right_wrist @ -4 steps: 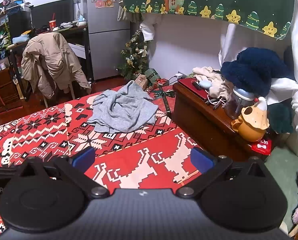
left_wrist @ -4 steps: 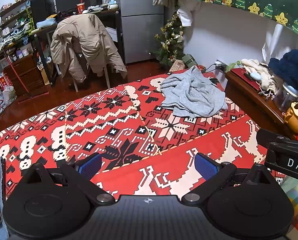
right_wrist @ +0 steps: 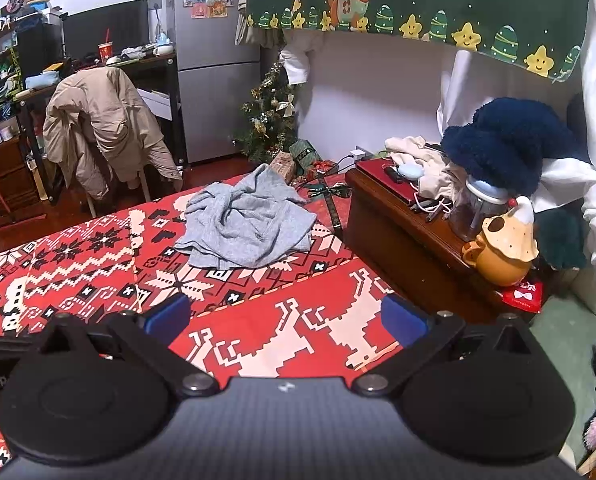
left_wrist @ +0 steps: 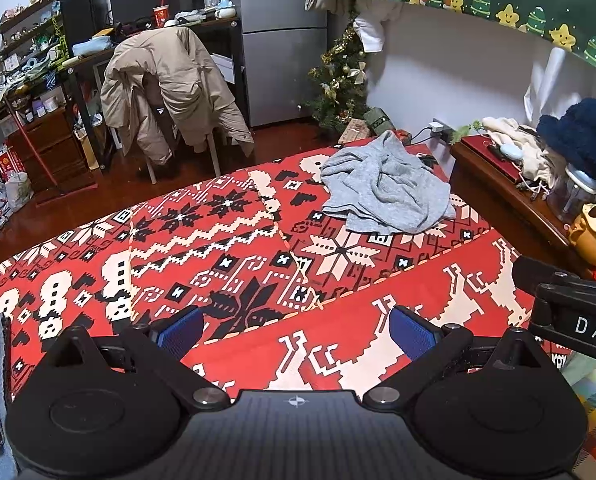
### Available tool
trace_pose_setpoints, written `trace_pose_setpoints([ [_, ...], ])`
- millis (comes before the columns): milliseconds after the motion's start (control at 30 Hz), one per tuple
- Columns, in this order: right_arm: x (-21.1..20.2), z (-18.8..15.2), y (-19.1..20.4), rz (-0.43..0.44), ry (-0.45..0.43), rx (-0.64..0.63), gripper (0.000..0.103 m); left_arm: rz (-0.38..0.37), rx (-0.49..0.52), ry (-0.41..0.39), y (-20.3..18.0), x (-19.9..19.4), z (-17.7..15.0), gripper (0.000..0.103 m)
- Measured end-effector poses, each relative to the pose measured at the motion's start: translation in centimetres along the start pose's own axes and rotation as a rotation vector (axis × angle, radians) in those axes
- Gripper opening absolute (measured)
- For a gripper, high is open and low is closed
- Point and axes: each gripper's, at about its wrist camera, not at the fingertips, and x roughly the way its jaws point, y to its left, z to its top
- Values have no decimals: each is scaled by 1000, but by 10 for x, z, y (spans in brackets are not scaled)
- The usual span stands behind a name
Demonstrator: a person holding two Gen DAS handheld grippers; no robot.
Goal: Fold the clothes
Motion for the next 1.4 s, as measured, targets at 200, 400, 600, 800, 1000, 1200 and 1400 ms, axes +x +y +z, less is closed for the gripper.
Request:
trace_pose_setpoints([
  [200,-1,1,1,-5,-8,3,102,-3,9,5,-4,1,0,100],
  [400,-2,3,2,-9,-14,5,102,4,8,-4,-3,1,-1,100],
  [600,0,-1,2,-6,-15,-8,102,-1,10,0,-1,2,-2,100],
  [800,0,-1,3,-3,-11,-8,102,2,19,-1,-5,2,-2,100],
  [1000,2,-2,3,-3,-8,-11,102,4,20,1,-5,3,-2,100],
  [1200,4,-1,3,-1,-6,-11,102,4,19,2,-6,4,-2,100],
  [1400,4,-2,4,-3,-5,-12,102,3,20,2,-5,5,-2,100],
])
